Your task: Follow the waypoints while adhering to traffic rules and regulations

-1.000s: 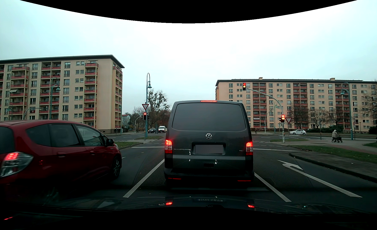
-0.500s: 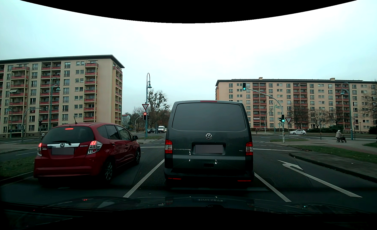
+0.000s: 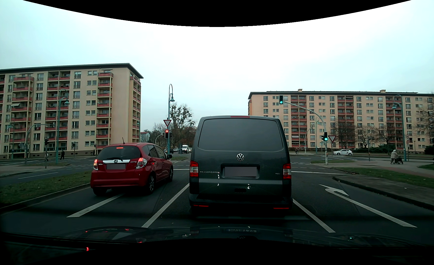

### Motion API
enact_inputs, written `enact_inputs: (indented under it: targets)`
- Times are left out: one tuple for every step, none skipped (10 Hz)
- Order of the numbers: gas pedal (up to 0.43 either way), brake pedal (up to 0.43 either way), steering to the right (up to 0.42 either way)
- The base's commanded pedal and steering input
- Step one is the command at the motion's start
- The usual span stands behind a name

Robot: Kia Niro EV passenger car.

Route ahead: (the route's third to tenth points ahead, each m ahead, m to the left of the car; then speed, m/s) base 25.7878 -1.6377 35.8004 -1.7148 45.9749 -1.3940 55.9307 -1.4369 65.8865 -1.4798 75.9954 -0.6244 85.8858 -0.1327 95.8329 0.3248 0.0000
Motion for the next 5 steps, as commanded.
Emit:
enact_inputs:
  targets:
    - [0.000, 0.372, 0.004]
    - [0.000, 0.372, 0.004]
    - [0.000, 0.372, 0.004]
    - [0.000, 0.372, 0.004]
    - [0.000, 0.366, 0.004]
